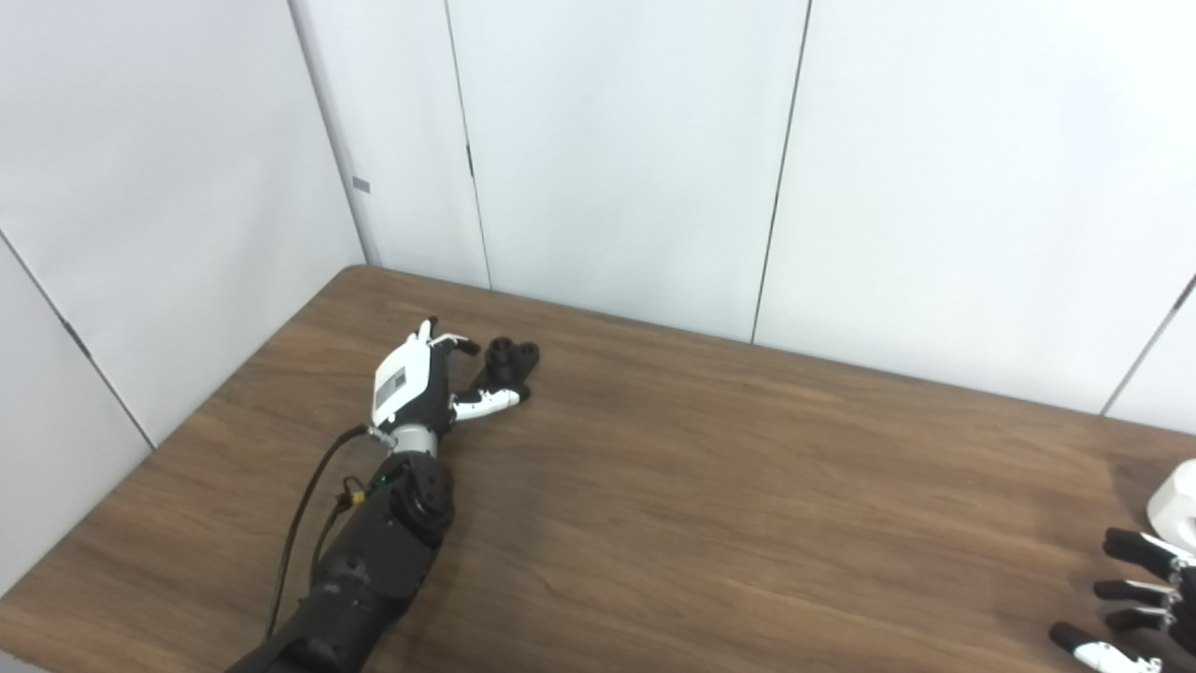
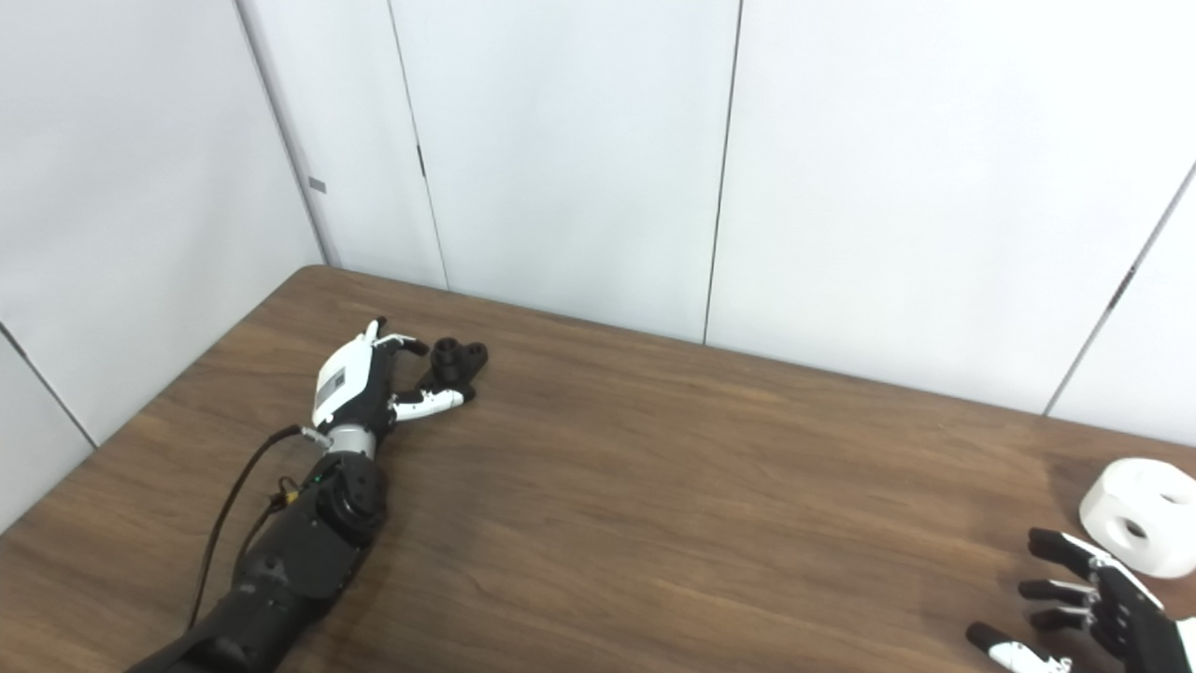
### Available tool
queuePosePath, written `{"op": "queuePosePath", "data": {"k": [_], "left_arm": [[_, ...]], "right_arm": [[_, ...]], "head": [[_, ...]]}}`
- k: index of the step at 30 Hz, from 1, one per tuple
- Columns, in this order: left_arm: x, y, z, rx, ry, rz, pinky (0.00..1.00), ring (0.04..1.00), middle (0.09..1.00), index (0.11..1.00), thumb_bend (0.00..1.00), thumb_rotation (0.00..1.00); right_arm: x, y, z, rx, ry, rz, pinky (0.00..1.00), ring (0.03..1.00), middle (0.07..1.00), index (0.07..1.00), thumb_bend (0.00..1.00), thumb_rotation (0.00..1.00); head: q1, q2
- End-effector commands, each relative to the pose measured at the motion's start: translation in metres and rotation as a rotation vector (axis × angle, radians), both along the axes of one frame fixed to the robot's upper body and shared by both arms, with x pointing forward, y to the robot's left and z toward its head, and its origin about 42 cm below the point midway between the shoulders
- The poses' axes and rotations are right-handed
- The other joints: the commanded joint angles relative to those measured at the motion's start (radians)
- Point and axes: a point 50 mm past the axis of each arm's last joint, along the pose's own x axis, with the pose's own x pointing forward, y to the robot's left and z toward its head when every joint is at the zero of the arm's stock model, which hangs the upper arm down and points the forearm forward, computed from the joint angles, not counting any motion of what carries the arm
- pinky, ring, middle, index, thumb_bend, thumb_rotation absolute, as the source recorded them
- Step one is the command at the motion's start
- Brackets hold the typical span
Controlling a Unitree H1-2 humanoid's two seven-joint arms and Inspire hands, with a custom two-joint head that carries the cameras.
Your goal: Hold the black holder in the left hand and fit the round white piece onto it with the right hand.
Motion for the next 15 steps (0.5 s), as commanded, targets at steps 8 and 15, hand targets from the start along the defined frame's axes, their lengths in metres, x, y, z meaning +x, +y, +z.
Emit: {"op": "queuePosePath", "data": {"k": [8, 15], "left_arm": [[-0.0004, -0.0207, -0.0222, -0.054, 0.065, -0.050, 0.98, 1.000, 1.000, 0.679, 0.96, 0.25], [0.0001, -0.0211, -0.0272, -0.045, 0.053, -0.073, 1.00, 1.000, 0.920, 0.485, 0.53, 0.06]], "right_arm": [[0.0029, -0.0041, 0.0165, -0.027, -0.057, -0.008, 0.50, 0.620, 0.760, 0.734, 0.65, 0.14], [0.0052, -0.0031, 0.0174, -0.030, -0.065, -0.007, 0.48, 0.604, 0.751, 0.733, 0.64, 0.13]], "head": [[-0.002, 0.003], [-0.002, 0.005]]}}
